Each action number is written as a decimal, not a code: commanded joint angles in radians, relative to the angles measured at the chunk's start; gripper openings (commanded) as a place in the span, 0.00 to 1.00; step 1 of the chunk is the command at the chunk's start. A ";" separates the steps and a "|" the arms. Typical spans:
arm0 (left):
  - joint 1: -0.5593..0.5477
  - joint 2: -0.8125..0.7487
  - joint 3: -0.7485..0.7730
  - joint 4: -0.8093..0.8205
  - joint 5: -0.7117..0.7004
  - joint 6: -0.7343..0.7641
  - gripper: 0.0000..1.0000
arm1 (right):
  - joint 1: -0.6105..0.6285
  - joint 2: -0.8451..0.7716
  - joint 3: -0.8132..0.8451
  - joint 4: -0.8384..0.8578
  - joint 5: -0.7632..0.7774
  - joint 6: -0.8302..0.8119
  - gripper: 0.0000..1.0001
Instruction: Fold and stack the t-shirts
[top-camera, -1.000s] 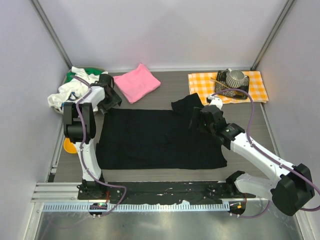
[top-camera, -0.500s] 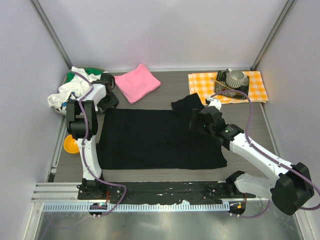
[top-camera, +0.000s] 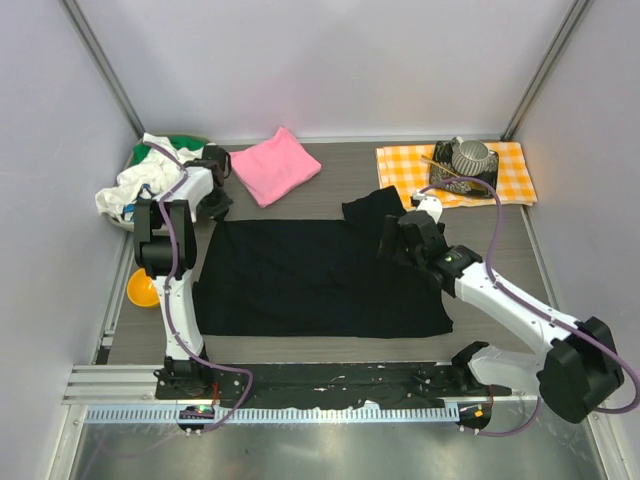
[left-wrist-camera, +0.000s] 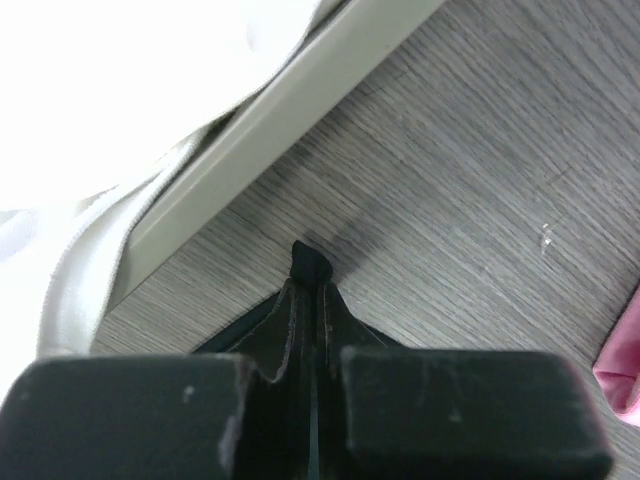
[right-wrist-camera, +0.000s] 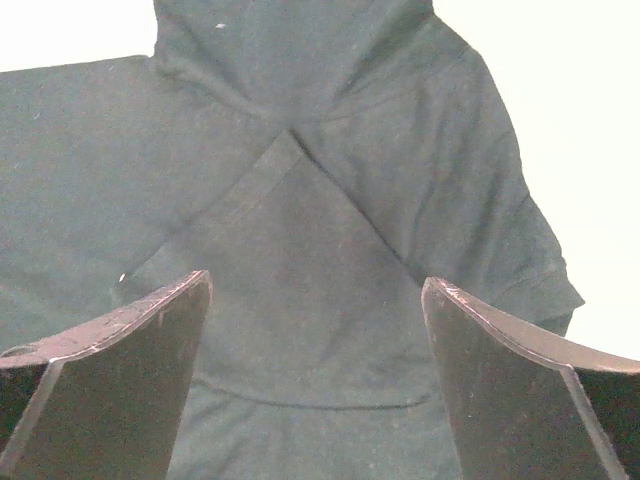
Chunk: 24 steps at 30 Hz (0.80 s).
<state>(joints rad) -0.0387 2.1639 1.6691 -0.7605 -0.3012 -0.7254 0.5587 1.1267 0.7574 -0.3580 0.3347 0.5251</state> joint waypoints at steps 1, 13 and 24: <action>0.010 0.030 -0.017 -0.039 -0.044 0.006 0.00 | -0.031 0.122 0.103 0.085 0.138 0.006 0.92; 0.010 -0.015 -0.097 -0.019 -0.004 -0.003 0.00 | -0.221 0.545 0.420 0.335 0.018 -0.040 0.88; 0.010 -0.044 -0.121 -0.013 -0.004 0.011 0.00 | -0.328 0.864 0.674 0.310 -0.135 -0.042 0.75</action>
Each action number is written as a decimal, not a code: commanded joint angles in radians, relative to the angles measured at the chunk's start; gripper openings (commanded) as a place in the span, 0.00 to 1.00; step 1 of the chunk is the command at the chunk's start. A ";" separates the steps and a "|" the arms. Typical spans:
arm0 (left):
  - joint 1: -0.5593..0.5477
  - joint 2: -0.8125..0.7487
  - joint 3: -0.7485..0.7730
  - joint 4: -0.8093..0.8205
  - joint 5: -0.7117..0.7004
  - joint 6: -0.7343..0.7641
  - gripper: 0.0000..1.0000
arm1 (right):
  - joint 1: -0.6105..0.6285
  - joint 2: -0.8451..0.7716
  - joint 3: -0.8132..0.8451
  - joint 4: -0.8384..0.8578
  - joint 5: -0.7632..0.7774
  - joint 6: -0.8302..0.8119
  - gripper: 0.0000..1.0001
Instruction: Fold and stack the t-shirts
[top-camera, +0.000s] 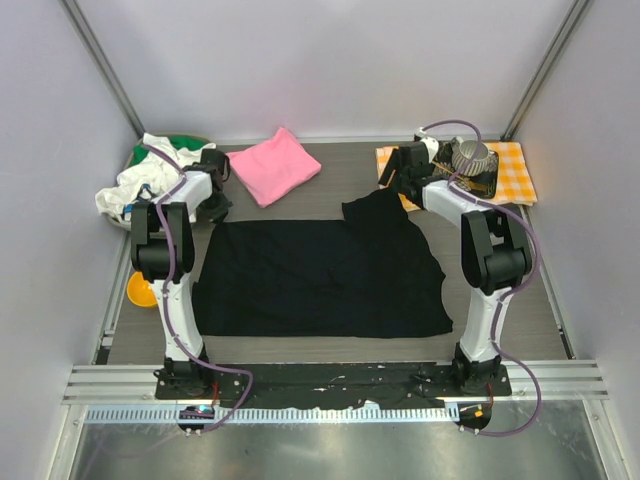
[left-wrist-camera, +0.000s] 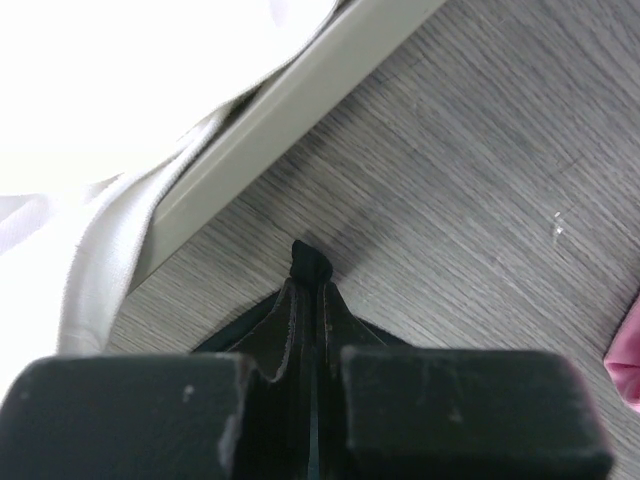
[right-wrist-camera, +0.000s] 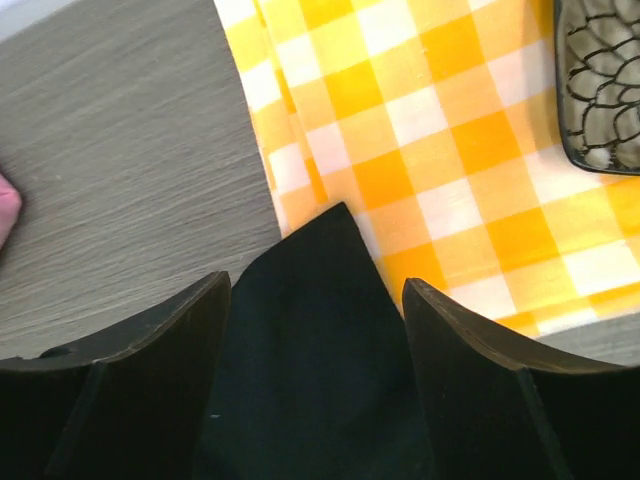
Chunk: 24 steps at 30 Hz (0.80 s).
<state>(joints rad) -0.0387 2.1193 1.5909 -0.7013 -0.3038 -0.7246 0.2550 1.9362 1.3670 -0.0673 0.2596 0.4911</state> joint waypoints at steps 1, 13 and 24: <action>0.008 -0.001 -0.043 -0.072 -0.003 0.010 0.00 | -0.037 0.067 0.076 0.018 -0.069 -0.002 0.73; 0.010 0.001 -0.051 -0.066 -0.006 0.013 0.00 | -0.056 0.151 0.116 0.031 -0.137 0.010 0.63; 0.010 0.002 -0.055 -0.064 -0.008 0.011 0.00 | -0.056 0.213 0.132 0.026 -0.180 0.026 0.55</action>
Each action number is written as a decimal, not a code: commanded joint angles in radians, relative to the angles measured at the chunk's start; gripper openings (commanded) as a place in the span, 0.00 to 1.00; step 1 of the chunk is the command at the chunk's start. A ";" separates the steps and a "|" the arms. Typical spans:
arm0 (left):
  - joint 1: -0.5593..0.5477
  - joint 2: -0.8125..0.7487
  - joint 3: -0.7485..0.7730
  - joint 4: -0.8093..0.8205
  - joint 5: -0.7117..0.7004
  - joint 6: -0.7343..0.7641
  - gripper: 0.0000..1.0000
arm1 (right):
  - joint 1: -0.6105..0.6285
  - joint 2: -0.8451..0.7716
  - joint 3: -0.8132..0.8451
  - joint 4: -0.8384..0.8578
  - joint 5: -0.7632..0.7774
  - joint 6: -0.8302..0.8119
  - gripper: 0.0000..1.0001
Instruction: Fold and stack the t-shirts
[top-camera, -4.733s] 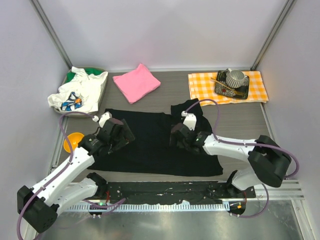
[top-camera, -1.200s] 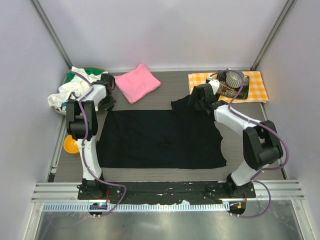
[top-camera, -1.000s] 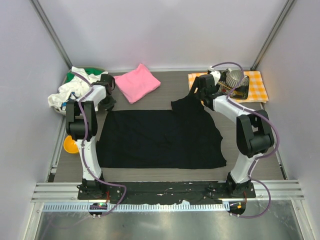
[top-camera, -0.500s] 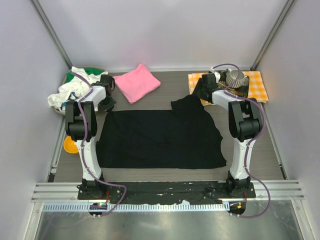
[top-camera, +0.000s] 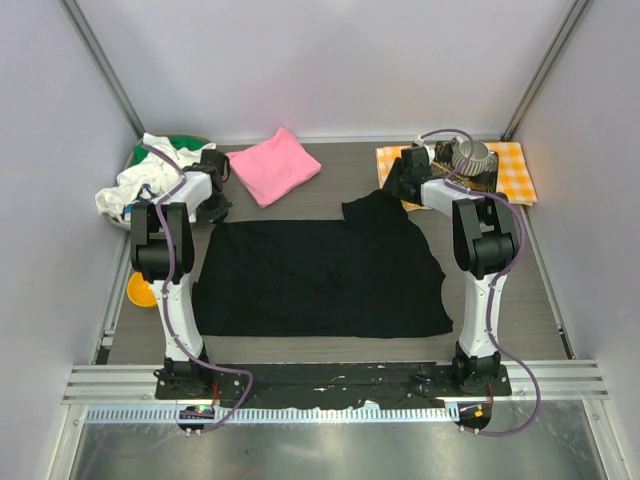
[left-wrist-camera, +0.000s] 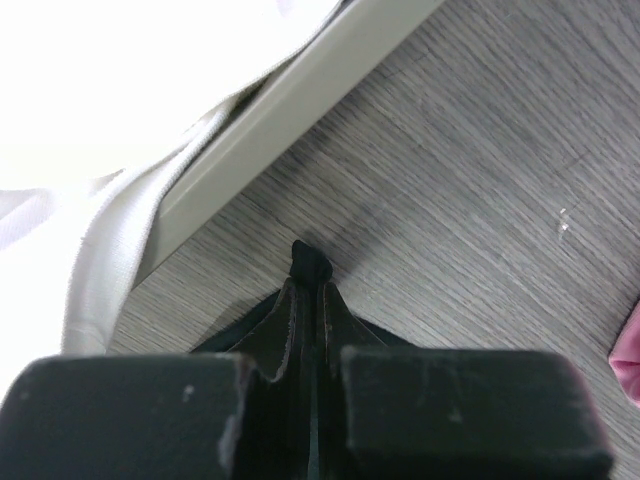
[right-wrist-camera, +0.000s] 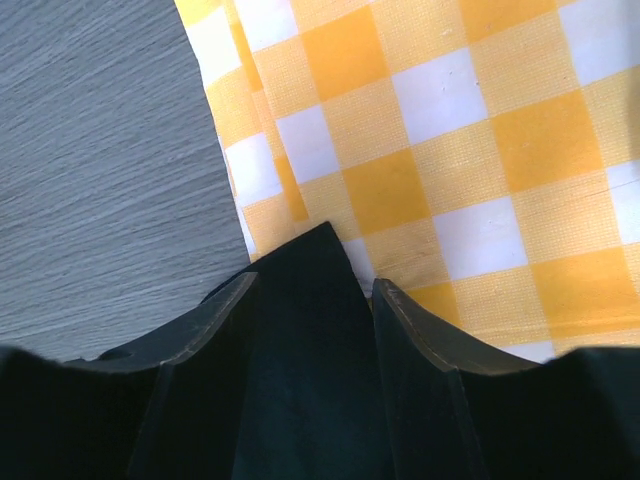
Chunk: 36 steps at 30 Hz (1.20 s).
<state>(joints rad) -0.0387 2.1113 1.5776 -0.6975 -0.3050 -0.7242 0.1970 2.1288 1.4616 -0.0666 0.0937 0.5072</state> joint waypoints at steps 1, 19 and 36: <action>0.010 0.012 -0.042 -0.069 -0.006 0.012 0.00 | 0.002 0.023 0.037 0.025 -0.014 0.011 0.54; 0.008 0.009 -0.044 -0.071 -0.020 0.012 0.00 | 0.002 0.034 0.043 0.011 -0.014 0.011 0.01; 0.010 -0.180 -0.102 -0.096 0.024 -0.011 0.00 | 0.068 -0.345 -0.113 -0.039 0.126 -0.073 0.01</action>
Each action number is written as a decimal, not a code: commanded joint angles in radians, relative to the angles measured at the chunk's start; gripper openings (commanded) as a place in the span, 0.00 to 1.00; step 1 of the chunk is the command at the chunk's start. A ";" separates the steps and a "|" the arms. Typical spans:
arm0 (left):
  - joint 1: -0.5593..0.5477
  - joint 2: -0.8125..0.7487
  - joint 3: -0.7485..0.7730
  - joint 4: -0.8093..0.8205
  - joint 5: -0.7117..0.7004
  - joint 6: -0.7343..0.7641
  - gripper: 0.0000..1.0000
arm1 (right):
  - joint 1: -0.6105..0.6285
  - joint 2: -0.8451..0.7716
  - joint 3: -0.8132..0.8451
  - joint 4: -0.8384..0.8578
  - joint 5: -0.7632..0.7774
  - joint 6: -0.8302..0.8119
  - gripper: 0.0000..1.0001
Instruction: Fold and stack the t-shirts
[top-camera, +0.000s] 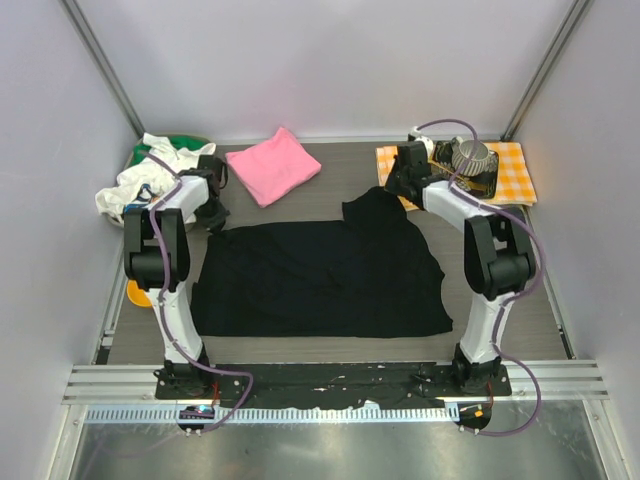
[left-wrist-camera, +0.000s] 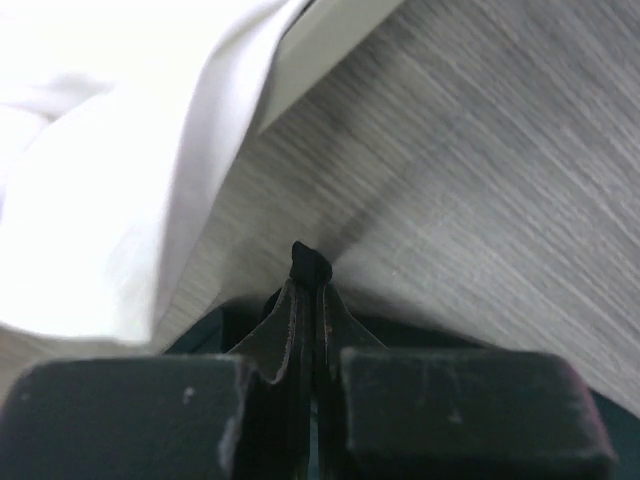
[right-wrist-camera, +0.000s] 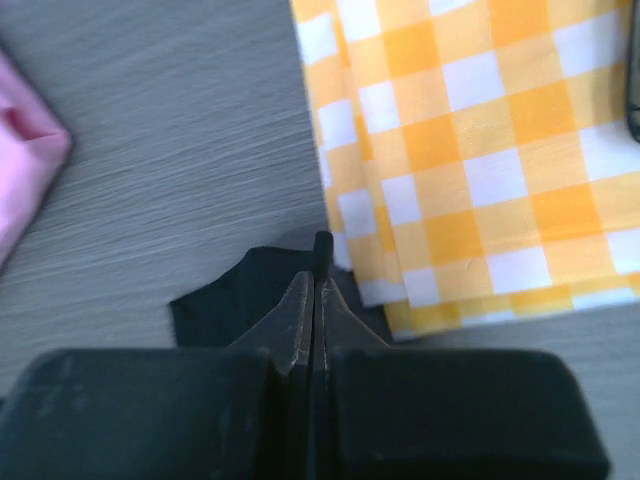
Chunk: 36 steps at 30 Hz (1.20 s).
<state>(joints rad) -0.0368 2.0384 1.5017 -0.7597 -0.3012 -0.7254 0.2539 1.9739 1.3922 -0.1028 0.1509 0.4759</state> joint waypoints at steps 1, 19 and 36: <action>0.008 -0.134 -0.035 -0.035 0.028 -0.014 0.00 | 0.012 -0.226 -0.065 -0.006 0.072 -0.043 0.01; 0.006 -0.495 -0.412 -0.004 0.007 -0.066 0.00 | 0.027 -0.834 -0.383 -0.343 0.236 -0.030 0.01; 0.005 -0.744 -0.505 -0.084 -0.033 -0.048 0.00 | 0.105 -1.107 -0.527 -0.640 0.092 0.108 0.01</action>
<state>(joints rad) -0.0372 1.3304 1.0000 -0.8059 -0.2947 -0.7853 0.3176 0.9115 0.8822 -0.6727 0.2817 0.5308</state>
